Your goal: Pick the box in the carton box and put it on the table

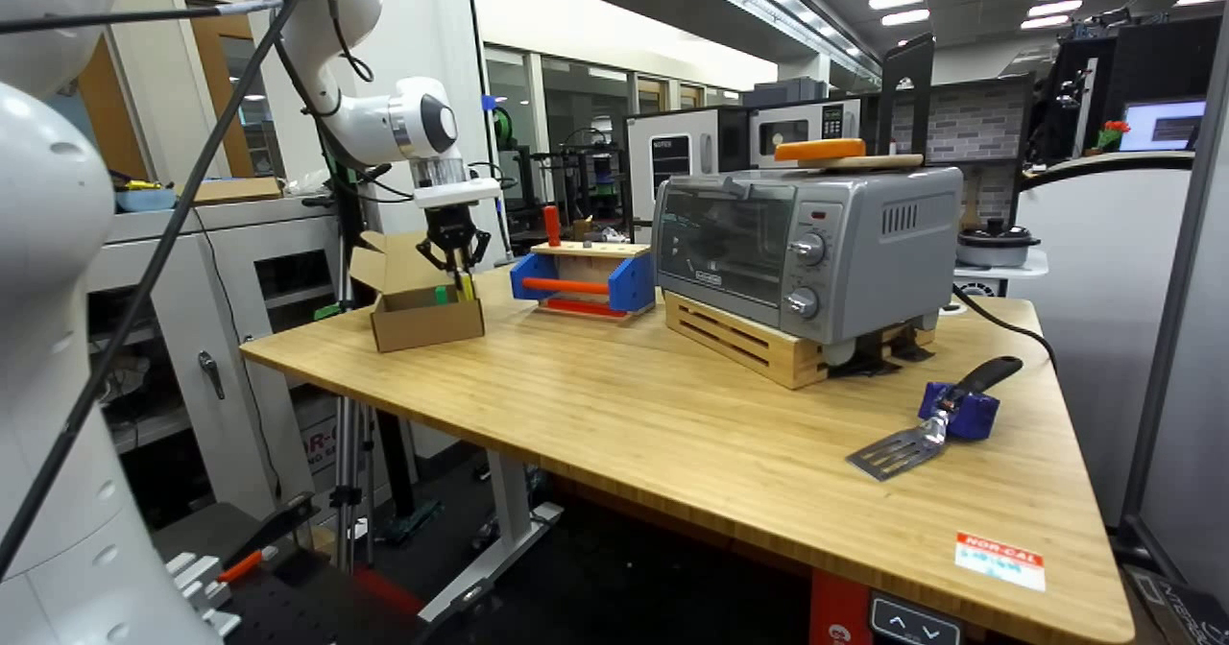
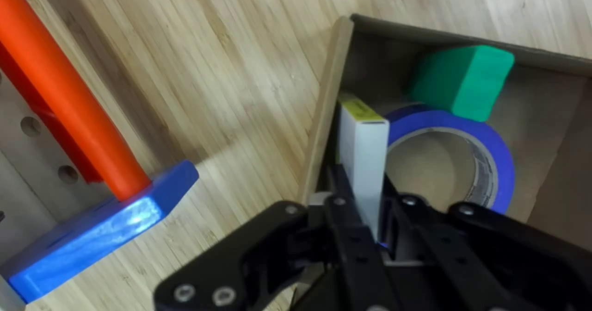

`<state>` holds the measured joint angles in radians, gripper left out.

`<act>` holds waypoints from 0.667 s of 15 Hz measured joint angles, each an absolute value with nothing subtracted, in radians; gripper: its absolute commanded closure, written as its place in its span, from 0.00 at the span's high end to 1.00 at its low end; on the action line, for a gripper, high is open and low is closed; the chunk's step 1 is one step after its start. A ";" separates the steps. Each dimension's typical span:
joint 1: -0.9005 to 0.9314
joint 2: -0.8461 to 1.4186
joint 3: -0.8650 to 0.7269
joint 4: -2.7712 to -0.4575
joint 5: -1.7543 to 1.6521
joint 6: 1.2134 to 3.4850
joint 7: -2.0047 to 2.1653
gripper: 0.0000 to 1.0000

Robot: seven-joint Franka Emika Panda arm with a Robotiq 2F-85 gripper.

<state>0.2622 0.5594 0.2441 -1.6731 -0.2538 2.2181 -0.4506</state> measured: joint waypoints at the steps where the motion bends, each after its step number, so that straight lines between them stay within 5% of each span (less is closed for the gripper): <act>1: 0.262 0.559 0.244 -1.671 -0.254 2.218 -0.451 0.04; 10: 0.256 0.545 0.241 -1.643 -0.254 2.218 -0.451 0.04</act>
